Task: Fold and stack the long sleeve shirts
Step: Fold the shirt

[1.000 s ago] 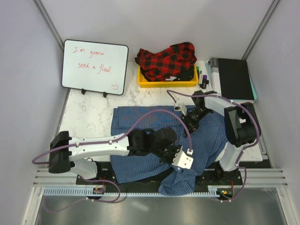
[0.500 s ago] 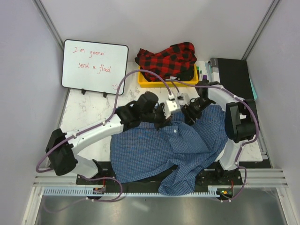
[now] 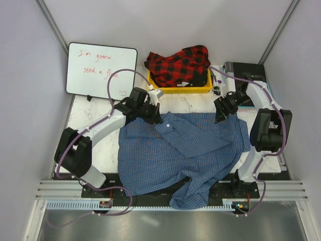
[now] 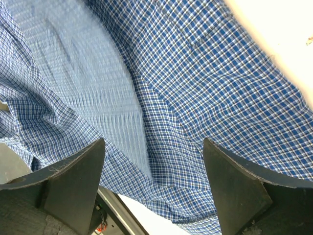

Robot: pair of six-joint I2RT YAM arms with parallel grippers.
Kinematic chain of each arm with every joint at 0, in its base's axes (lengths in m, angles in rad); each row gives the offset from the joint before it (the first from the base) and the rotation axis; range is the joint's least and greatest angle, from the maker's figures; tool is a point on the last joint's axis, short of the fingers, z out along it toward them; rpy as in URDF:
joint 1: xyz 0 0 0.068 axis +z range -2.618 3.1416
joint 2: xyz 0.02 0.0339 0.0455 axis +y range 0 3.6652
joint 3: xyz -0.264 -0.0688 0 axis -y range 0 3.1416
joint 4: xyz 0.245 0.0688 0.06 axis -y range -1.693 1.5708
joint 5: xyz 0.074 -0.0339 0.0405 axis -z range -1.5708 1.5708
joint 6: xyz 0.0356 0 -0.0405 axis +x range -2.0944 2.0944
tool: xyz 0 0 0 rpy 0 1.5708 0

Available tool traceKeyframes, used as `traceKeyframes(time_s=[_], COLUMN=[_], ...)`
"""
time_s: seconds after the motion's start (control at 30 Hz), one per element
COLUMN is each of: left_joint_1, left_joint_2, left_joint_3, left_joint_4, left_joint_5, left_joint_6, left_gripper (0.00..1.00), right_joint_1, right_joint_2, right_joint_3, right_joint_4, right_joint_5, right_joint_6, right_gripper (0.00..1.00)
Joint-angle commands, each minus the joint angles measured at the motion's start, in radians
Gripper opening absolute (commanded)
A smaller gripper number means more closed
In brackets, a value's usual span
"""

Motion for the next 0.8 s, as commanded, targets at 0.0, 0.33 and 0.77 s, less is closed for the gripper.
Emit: traceKeyframes(time_s=[0.0, 0.33, 0.77], left_joint_1=[0.088, 0.205, 0.272], left_joint_2=[0.003, -0.028, -0.089], left_joint_3=[-0.055, -0.194, -0.302], left_joint_4=[0.004, 0.033, 0.04], left_joint_5=[0.037, -0.016, -0.058], left_joint_6=[-0.164, -0.296, -0.382], left_gripper=[0.02, 0.02, 0.05], right_joint_1=[-0.004, -0.004, -0.003], right_joint_2=[-0.002, 0.009, 0.012], right_joint_3=[0.023, 0.038, 0.035], right_joint_4=[-0.038, -0.027, -0.001], right_joint_5=[0.01, 0.018, 0.029], right_joint_6=[-0.042, -0.037, -0.014], right_gripper=[0.88, 0.87, 0.85])
